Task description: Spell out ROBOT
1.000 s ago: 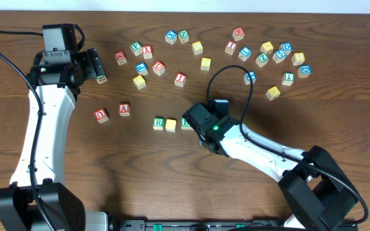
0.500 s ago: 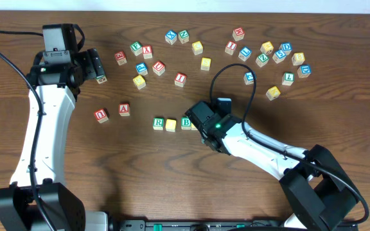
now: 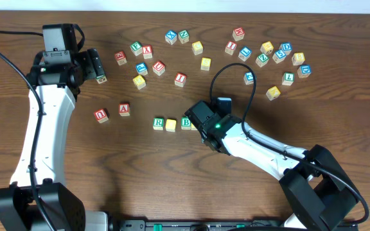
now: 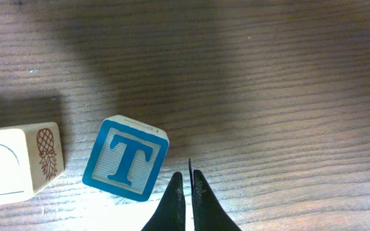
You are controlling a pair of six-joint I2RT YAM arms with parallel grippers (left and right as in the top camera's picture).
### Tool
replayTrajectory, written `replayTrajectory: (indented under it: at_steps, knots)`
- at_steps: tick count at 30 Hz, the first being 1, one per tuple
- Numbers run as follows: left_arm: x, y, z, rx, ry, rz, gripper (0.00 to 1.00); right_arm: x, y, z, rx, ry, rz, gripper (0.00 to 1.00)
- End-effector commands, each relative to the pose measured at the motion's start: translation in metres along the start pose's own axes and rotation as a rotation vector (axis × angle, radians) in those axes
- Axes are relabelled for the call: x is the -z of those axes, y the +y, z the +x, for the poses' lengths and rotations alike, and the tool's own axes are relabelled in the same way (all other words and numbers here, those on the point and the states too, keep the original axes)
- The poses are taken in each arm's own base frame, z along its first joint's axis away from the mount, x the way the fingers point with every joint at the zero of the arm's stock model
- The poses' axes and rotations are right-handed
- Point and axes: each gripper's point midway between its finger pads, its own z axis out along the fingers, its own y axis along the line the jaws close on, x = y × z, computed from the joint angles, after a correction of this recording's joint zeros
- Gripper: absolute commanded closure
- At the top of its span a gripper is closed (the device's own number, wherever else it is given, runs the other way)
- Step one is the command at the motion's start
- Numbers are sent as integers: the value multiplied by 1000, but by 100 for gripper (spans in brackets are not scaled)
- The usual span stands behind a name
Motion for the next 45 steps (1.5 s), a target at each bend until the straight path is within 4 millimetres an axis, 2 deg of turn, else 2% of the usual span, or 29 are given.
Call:
replayTrajectory:
  at_steps: [1, 24, 31, 41, 45]
  knots:
    - [5, 1, -8, 14, -23, -2, 2, 2, -9, -7, -13, -37, 29, 99]
    - [1, 0, -5, 11, -11, -3, 2, 3, 14, -12, 22, -42, -76, 99]
    - [-8, -1, -1, 6, 12, -8, 2, 3, 15, -13, 35, -45, -81, 99]
    - [-9, -1, -1, 6, 11, -8, 2, 3, 18, -16, 57, -57, -90, 99]
    - [-9, -1, -1, 6, 11, -8, 2, 2, 13, -18, 36, -64, -72, 99]
